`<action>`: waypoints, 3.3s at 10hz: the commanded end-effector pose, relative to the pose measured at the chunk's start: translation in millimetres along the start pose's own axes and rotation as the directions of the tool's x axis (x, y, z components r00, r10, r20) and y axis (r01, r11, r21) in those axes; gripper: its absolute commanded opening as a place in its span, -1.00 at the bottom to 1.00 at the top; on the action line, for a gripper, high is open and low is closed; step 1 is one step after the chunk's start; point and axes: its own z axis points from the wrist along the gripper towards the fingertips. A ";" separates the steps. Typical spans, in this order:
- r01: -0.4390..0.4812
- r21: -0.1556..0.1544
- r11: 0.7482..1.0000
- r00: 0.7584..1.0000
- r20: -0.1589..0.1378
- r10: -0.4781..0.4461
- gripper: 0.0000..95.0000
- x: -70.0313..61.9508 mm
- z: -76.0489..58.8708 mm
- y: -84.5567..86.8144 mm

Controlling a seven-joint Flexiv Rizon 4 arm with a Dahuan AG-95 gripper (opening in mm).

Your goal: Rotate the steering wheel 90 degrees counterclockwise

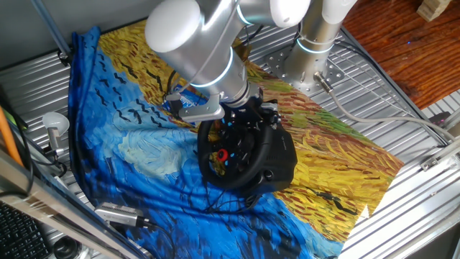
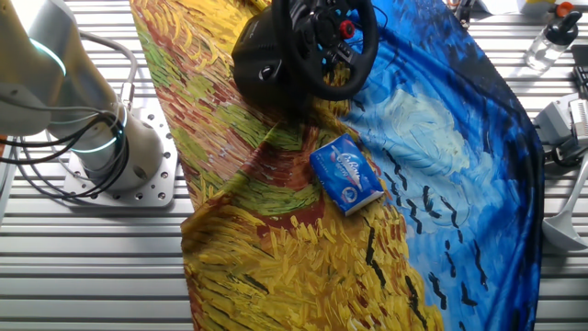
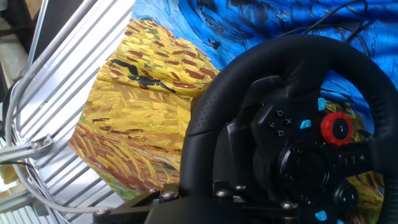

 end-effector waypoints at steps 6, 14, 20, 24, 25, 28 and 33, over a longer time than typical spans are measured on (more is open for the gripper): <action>0.043 -0.006 0.999 0.999 -0.015 -0.043 -1.00 1.2 0.4 0.1; 0.178 -0.003 0.984 0.983 -0.048 -0.177 -1.00 8.5 4.5 -0.3; 0.233 0.004 0.973 0.971 -0.062 -0.232 -1.00 16.4 5.7 -0.9; 0.274 0.013 0.962 0.958 -0.088 -0.272 -1.00 20.0 5.2 -3.2; 0.282 0.014 0.959 0.955 -0.097 -0.279 -1.00 21.1 5.9 -3.3; 0.298 0.018 0.954 0.949 -0.115 -0.294 -1.00 23.6 5.7 -3.8; 0.328 0.021 0.944 0.937 -0.136 -0.323 -1.00 31.0 7.5 -7.4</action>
